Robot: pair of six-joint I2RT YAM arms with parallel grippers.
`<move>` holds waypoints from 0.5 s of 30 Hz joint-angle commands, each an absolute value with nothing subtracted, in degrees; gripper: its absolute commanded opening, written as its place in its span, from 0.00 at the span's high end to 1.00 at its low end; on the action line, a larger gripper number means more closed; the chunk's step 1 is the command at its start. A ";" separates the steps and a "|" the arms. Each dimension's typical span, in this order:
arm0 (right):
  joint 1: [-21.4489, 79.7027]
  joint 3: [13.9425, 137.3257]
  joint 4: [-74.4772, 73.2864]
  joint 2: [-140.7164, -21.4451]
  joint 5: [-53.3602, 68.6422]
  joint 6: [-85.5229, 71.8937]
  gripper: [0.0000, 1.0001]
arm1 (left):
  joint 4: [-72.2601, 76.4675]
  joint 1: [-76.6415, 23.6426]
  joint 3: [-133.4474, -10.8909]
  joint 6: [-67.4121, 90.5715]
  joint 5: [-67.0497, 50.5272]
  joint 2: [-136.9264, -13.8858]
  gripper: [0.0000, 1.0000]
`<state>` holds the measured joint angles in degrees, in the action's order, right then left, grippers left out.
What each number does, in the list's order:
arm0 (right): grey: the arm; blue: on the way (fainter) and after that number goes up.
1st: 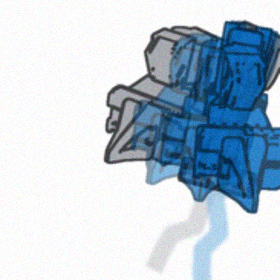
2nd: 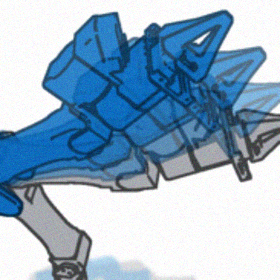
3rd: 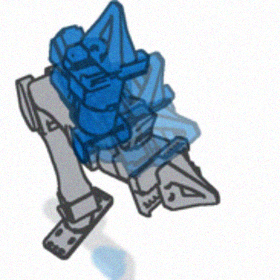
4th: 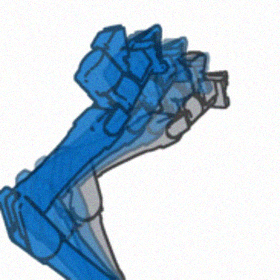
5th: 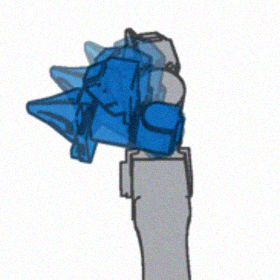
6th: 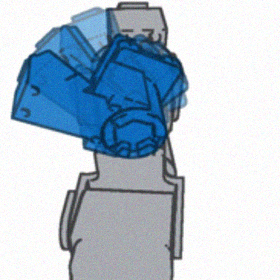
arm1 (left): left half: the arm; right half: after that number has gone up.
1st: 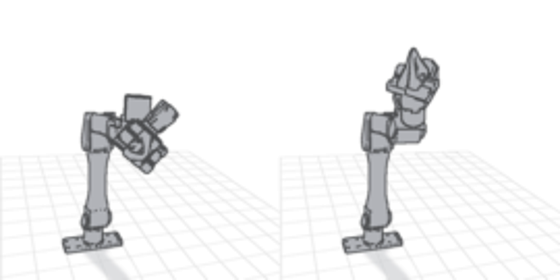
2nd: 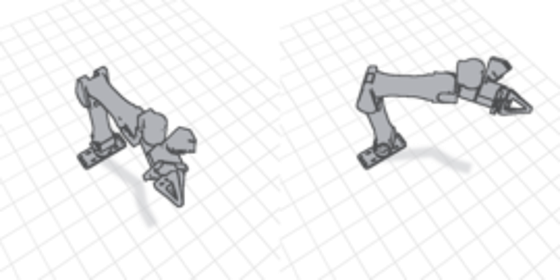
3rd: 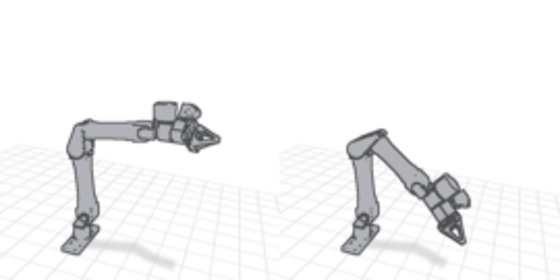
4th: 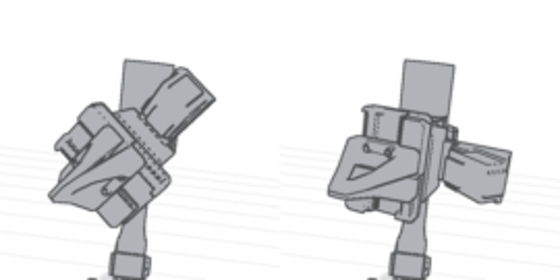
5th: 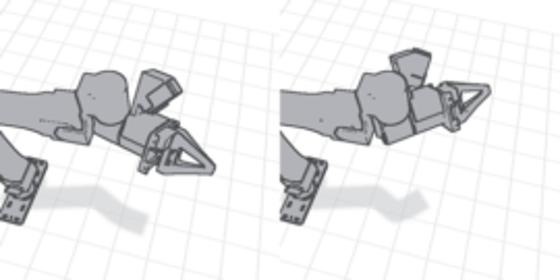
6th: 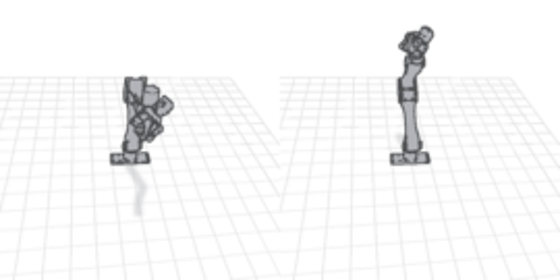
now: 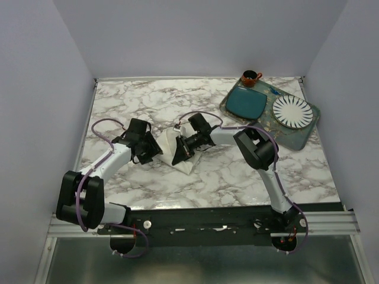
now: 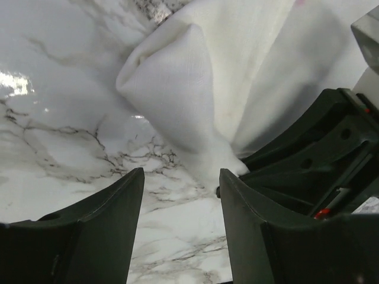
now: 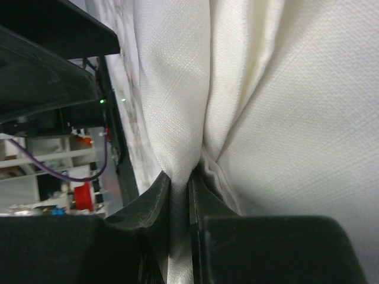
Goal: Fold the napkin, place the utensils inside, and roll it up
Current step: Roll the napkin with the utensil
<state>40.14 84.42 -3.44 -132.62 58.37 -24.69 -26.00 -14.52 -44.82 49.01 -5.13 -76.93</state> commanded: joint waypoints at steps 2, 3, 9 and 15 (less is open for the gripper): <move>39.55 82.71 -6.50 -137.37 60.73 -28.12 0.87 | -27.43 -16.43 -44.82 53.88 -1.58 -79.71 0.36; 39.55 82.88 -6.50 -137.37 60.56 -28.12 0.88 | -27.25 -16.78 -45.35 54.05 -1.23 -80.59 0.36; 39.55 83.32 -6.59 -137.37 60.20 -27.77 0.88 | -24.70 -19.07 -46.32 55.37 -1.23 -85.16 0.35; 39.64 82.88 -6.68 -137.11 60.12 -26.98 0.88 | -22.86 -19.69 -45.00 57.92 2.11 -88.33 0.36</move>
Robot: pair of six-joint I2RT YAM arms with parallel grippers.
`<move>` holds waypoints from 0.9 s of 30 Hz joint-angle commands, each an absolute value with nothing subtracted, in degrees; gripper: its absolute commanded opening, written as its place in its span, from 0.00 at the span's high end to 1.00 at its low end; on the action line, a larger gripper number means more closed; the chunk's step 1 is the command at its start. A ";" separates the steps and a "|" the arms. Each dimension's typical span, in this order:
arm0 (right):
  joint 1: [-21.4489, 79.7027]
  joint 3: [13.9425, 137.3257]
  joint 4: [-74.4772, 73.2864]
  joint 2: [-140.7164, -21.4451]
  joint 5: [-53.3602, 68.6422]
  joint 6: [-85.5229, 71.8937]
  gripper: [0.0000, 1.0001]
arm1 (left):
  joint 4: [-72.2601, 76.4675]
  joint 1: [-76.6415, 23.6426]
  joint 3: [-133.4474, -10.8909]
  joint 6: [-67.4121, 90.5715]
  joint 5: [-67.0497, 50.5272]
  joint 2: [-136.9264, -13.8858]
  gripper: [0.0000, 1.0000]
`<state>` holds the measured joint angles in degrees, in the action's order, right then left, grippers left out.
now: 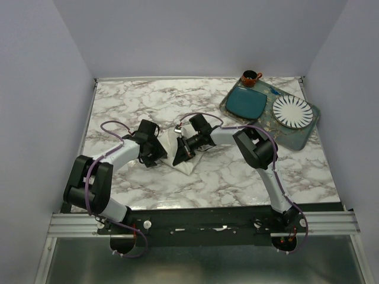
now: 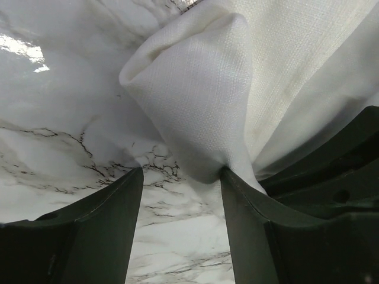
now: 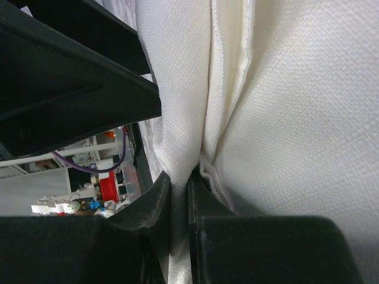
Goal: Fold the napkin, place the utensils inside, and roll it up
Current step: Roll the napkin with the utensil
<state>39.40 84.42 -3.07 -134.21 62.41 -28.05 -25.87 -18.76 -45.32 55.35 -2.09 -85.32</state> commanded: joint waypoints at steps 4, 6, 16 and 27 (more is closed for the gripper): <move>39.64 82.70 -6.94 -136.85 59.85 -26.37 0.87 | -20.40 -20.04 -44.04 58.45 3.07 -89.56 0.40; 39.64 82.97 -7.55 -136.32 59.94 -25.41 0.87 | -19.34 -19.95 -43.59 58.36 3.51 -90.08 0.45; 39.64 85.96 -13.54 -136.14 57.22 -21.44 0.88 | -20.03 -20.83 -40.26 55.28 4.74 -78.08 0.32; 39.64 86.92 -13.62 -136.58 58.09 -20.83 0.90 | -18.37 -20.83 -43.24 59.85 2.02 -82.43 0.25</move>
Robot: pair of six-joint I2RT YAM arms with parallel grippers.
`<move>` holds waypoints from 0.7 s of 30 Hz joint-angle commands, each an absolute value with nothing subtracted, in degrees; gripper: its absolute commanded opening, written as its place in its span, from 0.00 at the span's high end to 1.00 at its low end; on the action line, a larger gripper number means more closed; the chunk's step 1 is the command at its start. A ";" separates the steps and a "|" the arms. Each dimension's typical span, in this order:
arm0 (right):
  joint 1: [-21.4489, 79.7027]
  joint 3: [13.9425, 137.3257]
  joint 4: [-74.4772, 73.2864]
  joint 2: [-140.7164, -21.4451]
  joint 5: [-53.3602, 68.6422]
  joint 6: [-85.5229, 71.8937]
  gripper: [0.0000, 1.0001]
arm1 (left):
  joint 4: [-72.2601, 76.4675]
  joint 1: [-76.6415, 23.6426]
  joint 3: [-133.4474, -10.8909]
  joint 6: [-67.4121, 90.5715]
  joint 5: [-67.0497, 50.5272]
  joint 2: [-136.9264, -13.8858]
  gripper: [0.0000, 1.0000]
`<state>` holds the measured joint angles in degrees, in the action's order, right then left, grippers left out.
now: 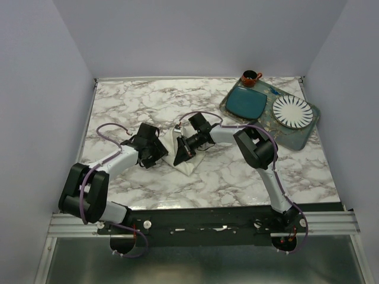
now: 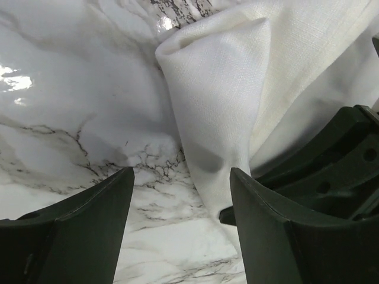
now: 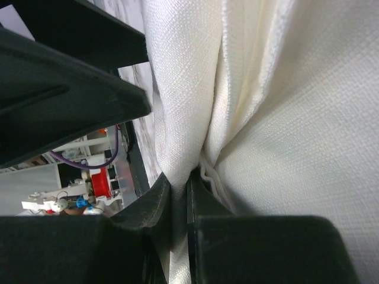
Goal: Fold the napkin, place the utensils inside, and roll it up
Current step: Roll the napkin with the utensil
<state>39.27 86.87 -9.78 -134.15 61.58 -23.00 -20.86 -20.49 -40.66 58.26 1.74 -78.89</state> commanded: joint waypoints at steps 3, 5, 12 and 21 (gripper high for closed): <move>39.55 87.01 -13.62 -136.67 58.71 -20.31 0.90 | -17.31 -20.92 -44.82 59.50 2.63 -85.86 0.25; 39.64 87.01 -13.71 -136.76 58.80 -20.13 0.91 | -16.27 -20.83 -45.17 59.33 2.72 -87.97 0.25; 39.55 87.80 -14.76 -137.02 59.50 -19.25 0.91 | -15.03 -21.09 -43.33 59.68 3.86 -88.86 0.26; 39.64 91.93 -23.70 -137.02 54.50 -13.46 0.90 | -21.36 -21.36 -46.58 55.64 9.05 -94.57 0.64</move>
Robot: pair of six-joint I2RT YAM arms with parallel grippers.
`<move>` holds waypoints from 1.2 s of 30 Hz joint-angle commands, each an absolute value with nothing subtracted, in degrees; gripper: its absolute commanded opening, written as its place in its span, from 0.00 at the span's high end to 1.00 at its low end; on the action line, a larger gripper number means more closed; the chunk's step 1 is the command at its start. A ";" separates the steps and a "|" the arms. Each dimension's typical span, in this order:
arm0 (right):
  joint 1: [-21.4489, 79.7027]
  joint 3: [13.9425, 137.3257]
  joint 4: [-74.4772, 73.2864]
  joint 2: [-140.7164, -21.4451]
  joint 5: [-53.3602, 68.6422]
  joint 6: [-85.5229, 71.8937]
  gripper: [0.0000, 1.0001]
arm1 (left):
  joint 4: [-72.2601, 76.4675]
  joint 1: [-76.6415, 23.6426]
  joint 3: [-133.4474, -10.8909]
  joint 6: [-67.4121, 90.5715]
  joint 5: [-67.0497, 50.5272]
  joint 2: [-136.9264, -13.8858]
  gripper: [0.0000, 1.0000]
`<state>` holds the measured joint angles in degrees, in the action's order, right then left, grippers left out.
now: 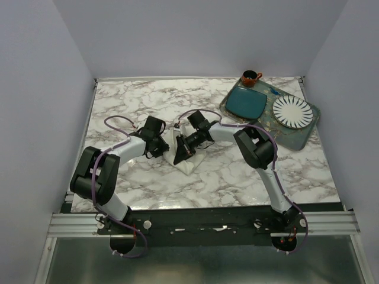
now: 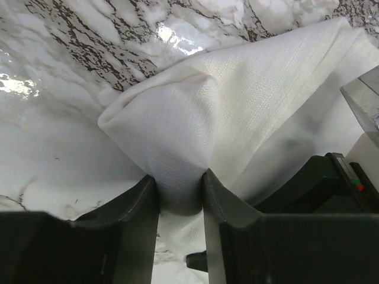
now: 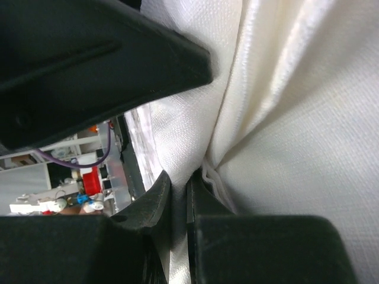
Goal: Fold the napkin, place the utensils inside, and roll it up
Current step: Roll the napkin with the utensil
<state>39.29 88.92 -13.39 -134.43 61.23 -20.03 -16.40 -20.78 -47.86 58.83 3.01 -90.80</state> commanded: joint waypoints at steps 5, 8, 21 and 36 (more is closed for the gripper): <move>39.90 94.22 -29.44 -133.43 46.77 -9.06 0.74 | -21.18 -21.97 -44.83 55.63 9.15 -90.71 0.82; 41.04 95.70 -32.60 -130.18 39.66 -7.91 0.59 | -20.83 -21.97 -43.95 57.21 6.60 -89.83 0.90; 54.57 90.36 -29.28 -117.51 0.36 -12.74 0.28 | -23.11 -22.76 -42.45 66.35 1.32 -86.49 1.00; 59.59 85.62 -21.11 -118.66 -1.85 -13.36 0.36 | -25.49 -22.76 -41.13 71.28 1.67 -84.11 1.00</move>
<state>58.33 89.12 -27.55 -119.37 -2.96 -13.45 -20.12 -22.20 -42.63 69.43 2.13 -84.58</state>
